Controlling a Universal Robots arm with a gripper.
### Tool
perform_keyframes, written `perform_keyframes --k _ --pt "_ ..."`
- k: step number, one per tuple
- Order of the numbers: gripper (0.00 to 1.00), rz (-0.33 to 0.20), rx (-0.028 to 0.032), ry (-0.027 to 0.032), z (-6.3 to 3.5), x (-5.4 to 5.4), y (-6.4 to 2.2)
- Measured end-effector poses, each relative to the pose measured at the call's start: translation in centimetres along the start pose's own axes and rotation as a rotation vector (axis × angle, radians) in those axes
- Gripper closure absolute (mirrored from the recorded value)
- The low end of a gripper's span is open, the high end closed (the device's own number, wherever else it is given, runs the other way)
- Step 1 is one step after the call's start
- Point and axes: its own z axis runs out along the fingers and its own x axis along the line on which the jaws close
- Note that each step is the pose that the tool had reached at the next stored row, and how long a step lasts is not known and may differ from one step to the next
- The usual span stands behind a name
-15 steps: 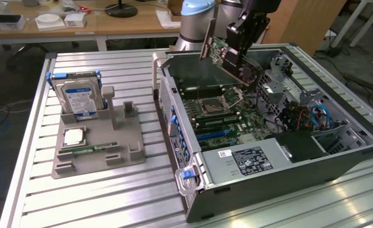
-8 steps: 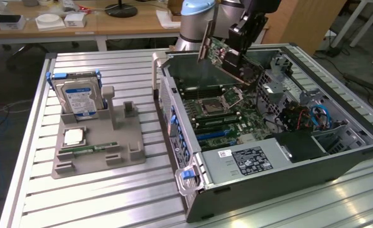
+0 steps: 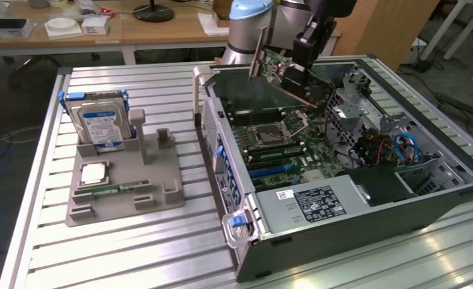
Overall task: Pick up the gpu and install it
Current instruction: 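Insert the gpu into the slot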
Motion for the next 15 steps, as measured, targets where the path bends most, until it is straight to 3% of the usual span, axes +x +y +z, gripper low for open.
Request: perform_keyframes --k 3,7,9,15 --pt "0.74 -0.032 0.0035 -0.0021 0.07 0.00 0.00" --pt "0.74 -0.061 0.0154 -0.0172 0.12 -0.01 -0.01" --pt "0.74 -0.074 0.0172 -0.0224 0.18 -0.02 -0.02" --pt "0.74 -0.133 0.0180 -0.0207 0.41 -0.02 -0.04"
